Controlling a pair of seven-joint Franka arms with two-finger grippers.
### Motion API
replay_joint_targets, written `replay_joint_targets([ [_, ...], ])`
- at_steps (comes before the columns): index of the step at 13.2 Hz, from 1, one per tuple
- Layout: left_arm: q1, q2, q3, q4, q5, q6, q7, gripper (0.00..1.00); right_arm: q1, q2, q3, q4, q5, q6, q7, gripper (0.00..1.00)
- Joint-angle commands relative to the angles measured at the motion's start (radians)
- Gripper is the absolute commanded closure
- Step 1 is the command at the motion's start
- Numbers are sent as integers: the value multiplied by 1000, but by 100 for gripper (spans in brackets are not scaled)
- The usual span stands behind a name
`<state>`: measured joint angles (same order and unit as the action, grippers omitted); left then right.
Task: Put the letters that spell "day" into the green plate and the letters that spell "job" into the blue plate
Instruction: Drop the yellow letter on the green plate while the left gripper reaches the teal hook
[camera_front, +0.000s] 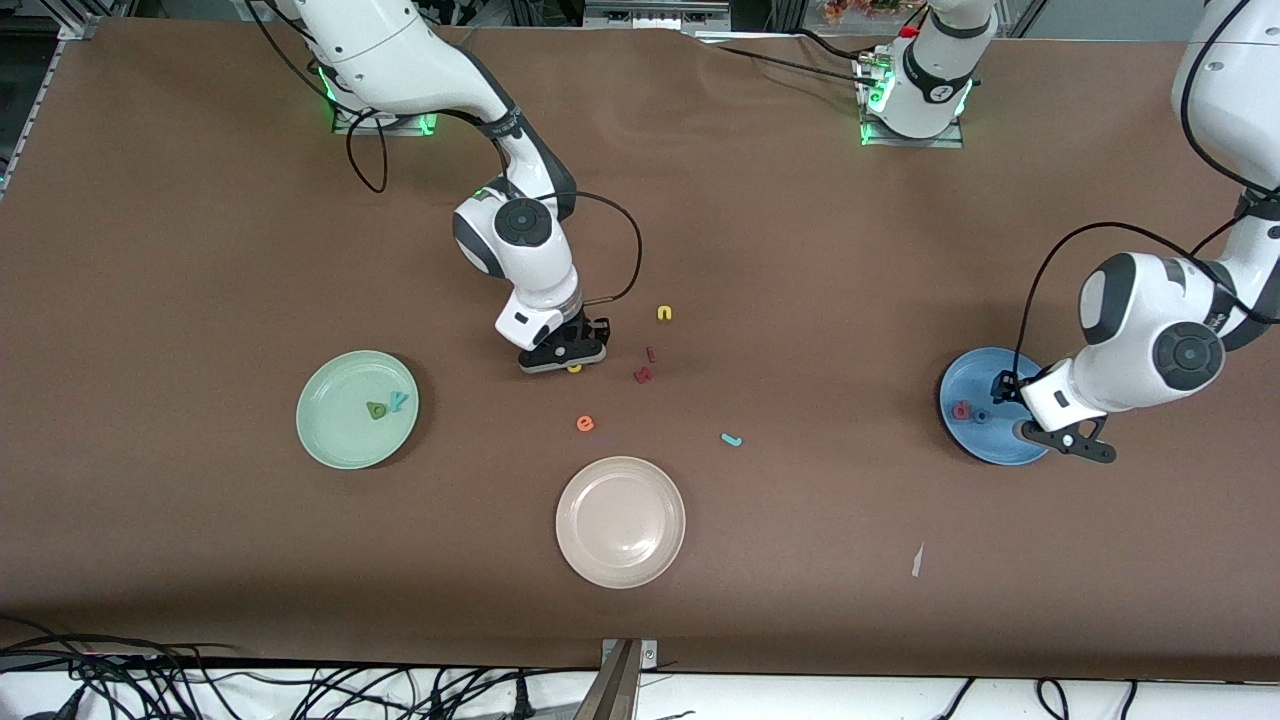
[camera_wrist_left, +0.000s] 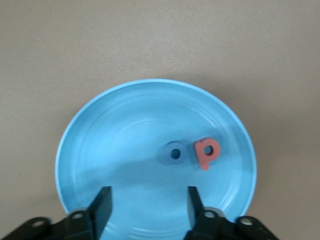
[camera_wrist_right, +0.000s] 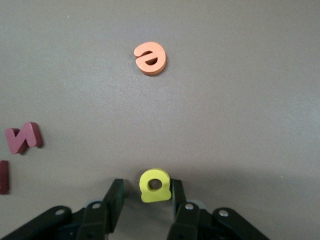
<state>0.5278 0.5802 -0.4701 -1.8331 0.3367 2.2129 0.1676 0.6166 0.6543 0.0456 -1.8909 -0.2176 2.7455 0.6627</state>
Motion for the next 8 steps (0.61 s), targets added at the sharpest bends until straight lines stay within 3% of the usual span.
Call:
replay_joint_targets([
  [1, -57, -14, -25, 8, -100, -21, -99, 0, 5, 19, -4, 15, -17, 17, -5, 65],
  [4, -176, -13, -27, 49, -104, -47, -407, 0, 5, 19, -4, 15, -17, 17, -5, 73],
  [8, -348, 55, -19, 211, -107, -170, -740, 0, -11, -11, -9, 13, -14, 11, -61, 74],
])
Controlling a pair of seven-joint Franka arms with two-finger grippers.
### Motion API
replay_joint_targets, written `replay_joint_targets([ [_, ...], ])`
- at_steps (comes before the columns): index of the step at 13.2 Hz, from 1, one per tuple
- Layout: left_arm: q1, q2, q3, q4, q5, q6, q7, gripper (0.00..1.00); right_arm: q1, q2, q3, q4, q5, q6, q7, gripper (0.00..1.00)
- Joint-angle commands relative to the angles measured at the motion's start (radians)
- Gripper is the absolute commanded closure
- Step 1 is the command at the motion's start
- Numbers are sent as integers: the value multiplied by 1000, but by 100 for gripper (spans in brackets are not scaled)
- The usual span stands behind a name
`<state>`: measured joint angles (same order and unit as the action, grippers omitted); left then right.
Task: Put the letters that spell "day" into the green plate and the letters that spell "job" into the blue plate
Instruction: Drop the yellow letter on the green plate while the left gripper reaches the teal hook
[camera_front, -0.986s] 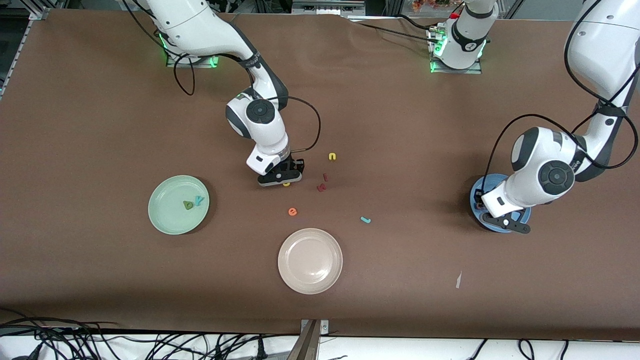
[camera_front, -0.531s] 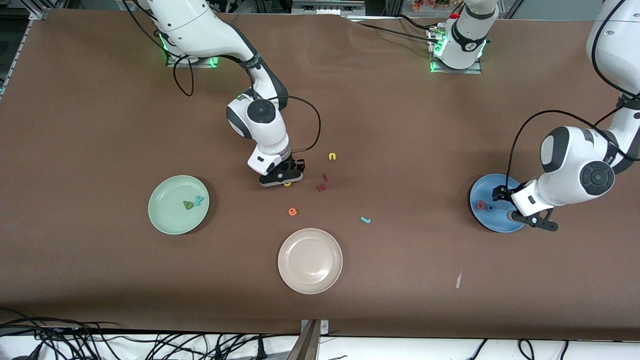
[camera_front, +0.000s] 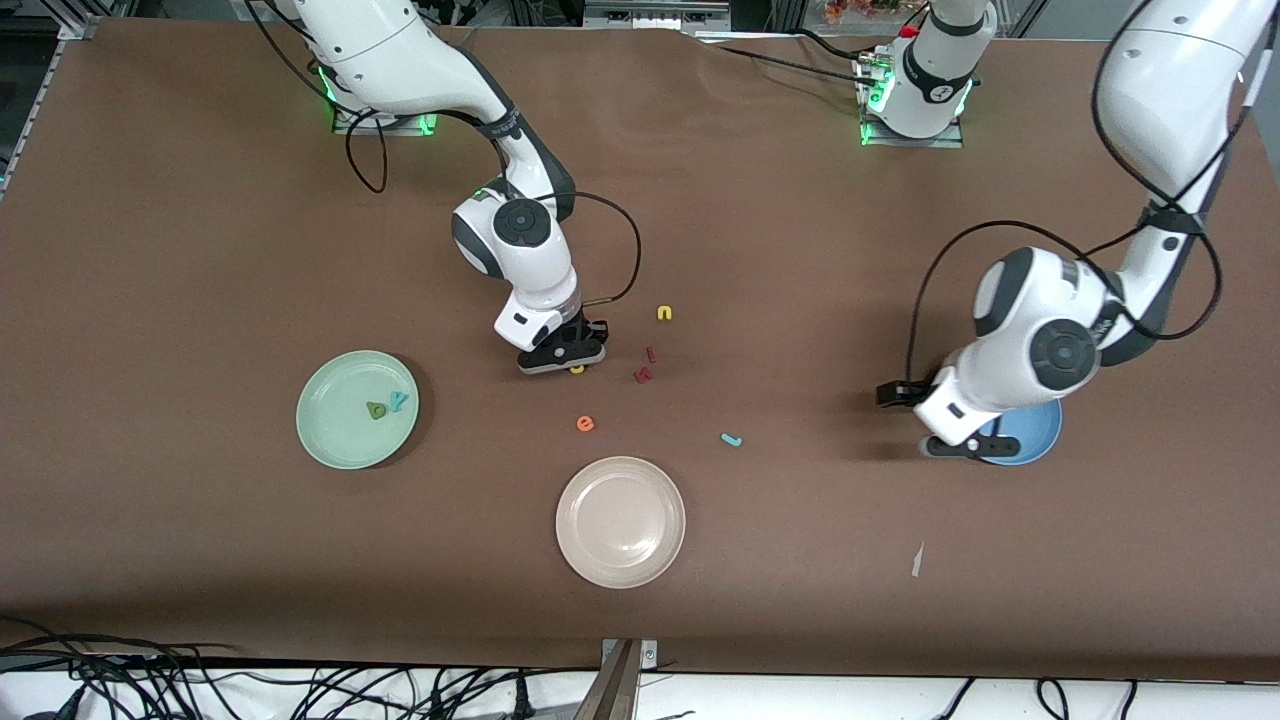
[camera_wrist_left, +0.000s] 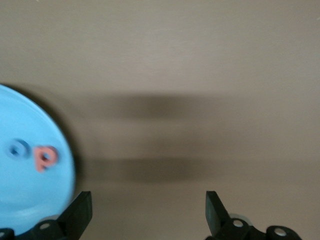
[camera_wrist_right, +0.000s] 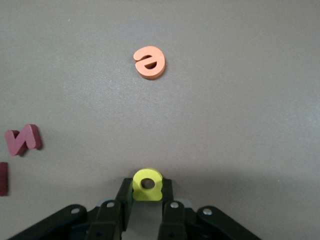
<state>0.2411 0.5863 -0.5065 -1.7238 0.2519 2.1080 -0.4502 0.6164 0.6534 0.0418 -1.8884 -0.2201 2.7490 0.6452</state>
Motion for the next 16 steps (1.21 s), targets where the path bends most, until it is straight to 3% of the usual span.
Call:
replay_joint_targets([
  [1, -92, 61, 17, 122, -23, -65, -180, 0, -35, -30, -5, 8, -8, -5, -79, 74],
  [8, -235, 234, 20, 357, -20, -54, -839, 1, -249, -187, -2, -43, 1, -176, -451, 74],
  [14, -281, 227, 23, 354, 3, 27, -918, 1, -441, -270, -7, -107, 7, -270, -758, 73],
  [16, -305, 236, 23, 345, 45, 65, -940, 1, -475, -279, -45, -121, 7, -284, -856, 64],
])
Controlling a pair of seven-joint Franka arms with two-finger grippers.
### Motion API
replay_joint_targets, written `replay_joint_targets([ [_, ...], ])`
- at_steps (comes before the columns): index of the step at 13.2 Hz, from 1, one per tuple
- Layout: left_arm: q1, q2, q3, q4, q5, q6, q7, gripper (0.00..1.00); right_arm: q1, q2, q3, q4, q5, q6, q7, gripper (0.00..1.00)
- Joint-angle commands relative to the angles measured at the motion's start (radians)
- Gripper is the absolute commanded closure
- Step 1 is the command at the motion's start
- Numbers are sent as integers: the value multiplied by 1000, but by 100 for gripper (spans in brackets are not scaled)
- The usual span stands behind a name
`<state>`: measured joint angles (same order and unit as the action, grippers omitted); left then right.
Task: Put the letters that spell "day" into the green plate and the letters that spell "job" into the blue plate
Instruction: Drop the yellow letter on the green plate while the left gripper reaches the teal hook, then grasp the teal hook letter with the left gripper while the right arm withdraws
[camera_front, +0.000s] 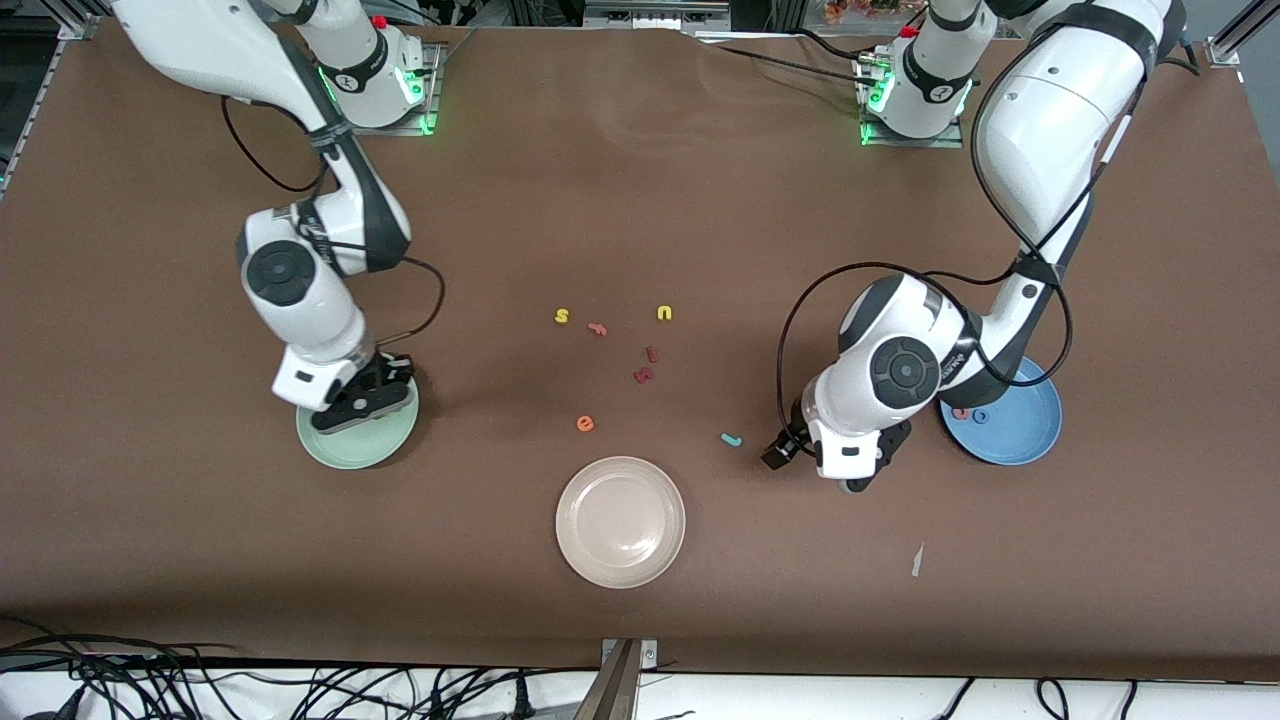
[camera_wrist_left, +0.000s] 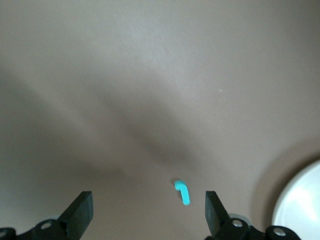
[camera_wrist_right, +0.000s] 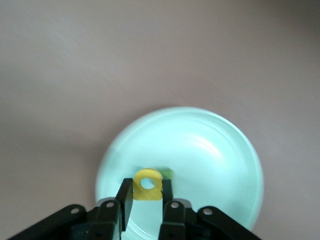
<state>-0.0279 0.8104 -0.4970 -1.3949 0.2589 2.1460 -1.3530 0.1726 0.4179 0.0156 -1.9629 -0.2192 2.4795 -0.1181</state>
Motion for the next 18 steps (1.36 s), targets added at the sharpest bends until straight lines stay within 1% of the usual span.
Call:
replay_joint_targets([
  [1, -53, 18, 15, 17, 46, 40, -72, 1, -32, -42, -35, -48, 6, -11, -113, 48],
  [2, -82, 33, 34, 20, 46, 40, -90, 1, -32, -42, -43, -48, 6, -10, -118, 28],
  [3, -122, 38, 81, 22, 49, 43, -94, 1, -32, -41, -45, -47, 18, -10, -115, 12],
  [4, -160, 52, 128, 22, 51, 54, -97, 2, -32, -42, -45, -44, 58, -14, -106, 0],
  [5, -188, 59, 161, 20, 42, 76, -101, 2, -32, -42, -45, -37, 108, -17, -107, 0],
  [6, -191, 73, 166, 24, 39, 84, -110, 3, -32, -44, -48, -27, 157, -28, -103, 0],
  [7, -193, 85, 166, 28, 42, 86, -127, 4, -32, -44, -49, 1, 181, -63, -98, 0],
  [8, -193, 96, 167, 31, 42, 104, -132, 4, -32, -44, -49, 37, 185, -115, -80, 0],
  [10, -193, 114, 166, 37, 39, 132, -130, 7, -32, -57, -46, 105, 184, -224, 50, 0],
  [11, -195, 133, 166, 62, 39, 150, -132, 8, -30, -73, -42, 145, 184, -287, 86, 0],
  [14, -210, 165, 166, 102, 39, 152, -133, 10, -30, -111, -36, 293, 185, -529, 95, 0],
  [15, -219, 170, 166, 111, 37, 152, -133, 10, -30, -132, -36, 326, 187, -597, 95, 0],
  [18, -230, 171, 167, 114, 37, 152, -133, 14, -30, -243, -37, 331, 199, -695, 95, 0],
])
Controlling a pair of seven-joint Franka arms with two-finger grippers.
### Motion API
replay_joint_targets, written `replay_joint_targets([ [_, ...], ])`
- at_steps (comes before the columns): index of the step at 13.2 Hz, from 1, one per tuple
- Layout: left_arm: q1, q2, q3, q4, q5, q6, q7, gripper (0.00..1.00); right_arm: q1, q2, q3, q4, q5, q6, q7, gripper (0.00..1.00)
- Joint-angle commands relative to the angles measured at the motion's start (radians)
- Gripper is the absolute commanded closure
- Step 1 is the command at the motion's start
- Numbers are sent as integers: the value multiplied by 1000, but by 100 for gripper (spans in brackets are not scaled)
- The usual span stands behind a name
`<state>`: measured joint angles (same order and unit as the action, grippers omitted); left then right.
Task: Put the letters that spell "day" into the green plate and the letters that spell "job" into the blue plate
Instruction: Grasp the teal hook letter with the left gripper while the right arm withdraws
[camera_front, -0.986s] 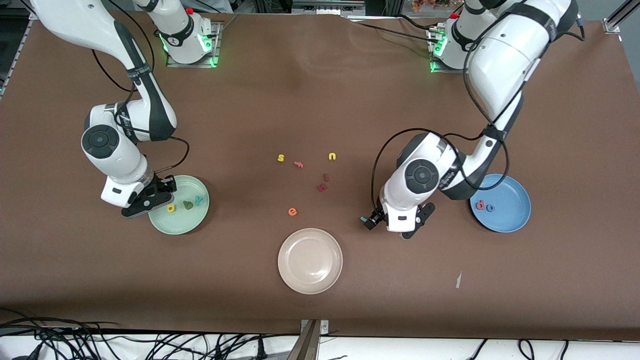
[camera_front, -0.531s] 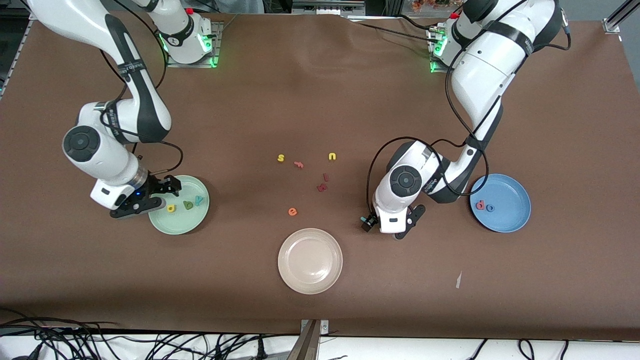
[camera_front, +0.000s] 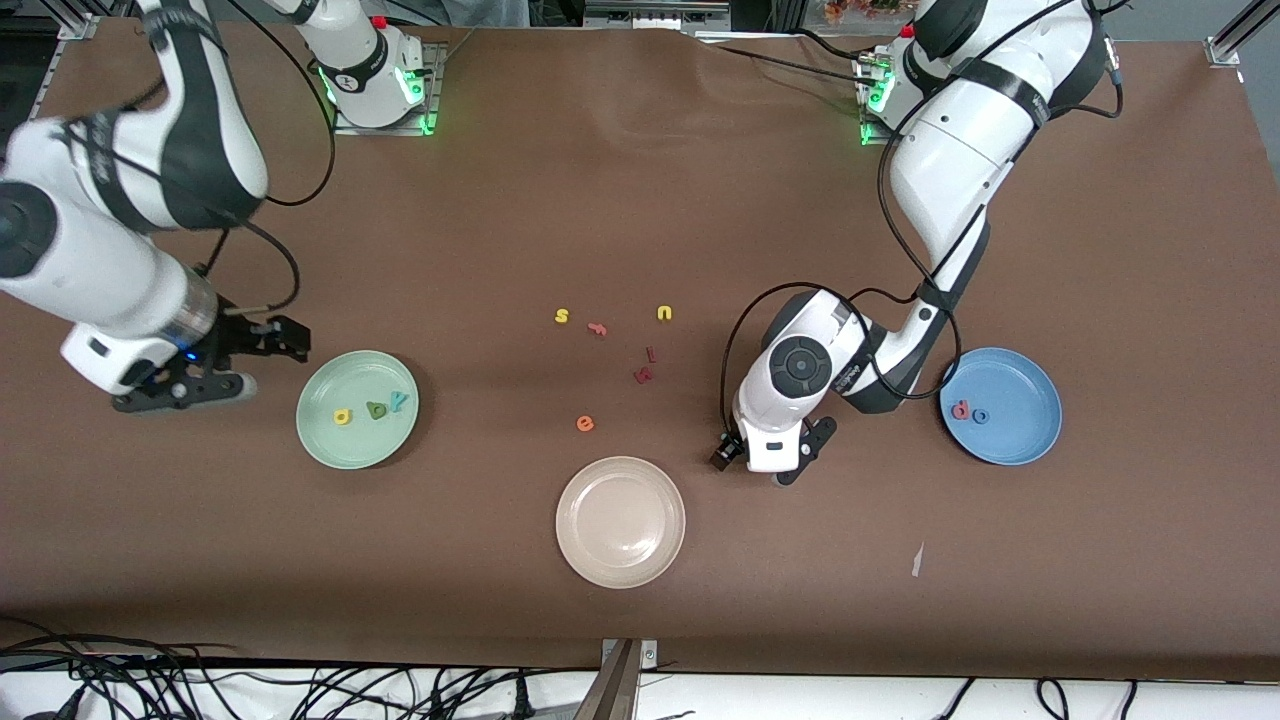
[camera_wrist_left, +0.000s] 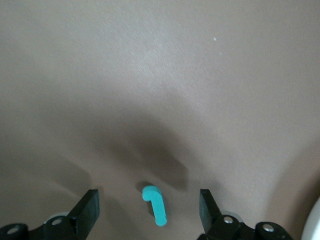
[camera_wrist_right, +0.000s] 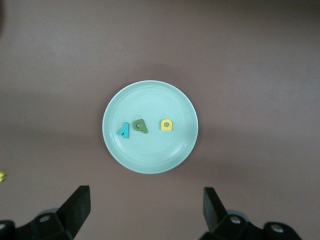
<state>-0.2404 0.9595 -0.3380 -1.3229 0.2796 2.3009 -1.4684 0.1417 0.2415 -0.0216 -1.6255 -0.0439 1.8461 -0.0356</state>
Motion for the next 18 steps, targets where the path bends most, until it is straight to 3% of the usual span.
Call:
replay_joint_targets([
  [1, -17, 22, 8, 41, 18, -3, -15, 17, 1, -95, 0, -10, 36, -85, 13, 0],
  [4, -17, 27, 8, 41, 23, -3, -12, 29, 1, -120, -3, -5, 36, -111, 13, 0],
  [9, -25, 27, 8, 39, 27, -3, -13, 77, 1, -122, -8, 82, 36, -205, 14, 0],
  [15, -25, 28, 10, 36, 33, -3, -1, 100, -2, -116, -34, 90, 35, -205, 7, 0],
  [18, -22, 16, 10, 37, 88, -23, 20, 100, -1, -116, -32, 99, 26, -199, 13, 0],
])
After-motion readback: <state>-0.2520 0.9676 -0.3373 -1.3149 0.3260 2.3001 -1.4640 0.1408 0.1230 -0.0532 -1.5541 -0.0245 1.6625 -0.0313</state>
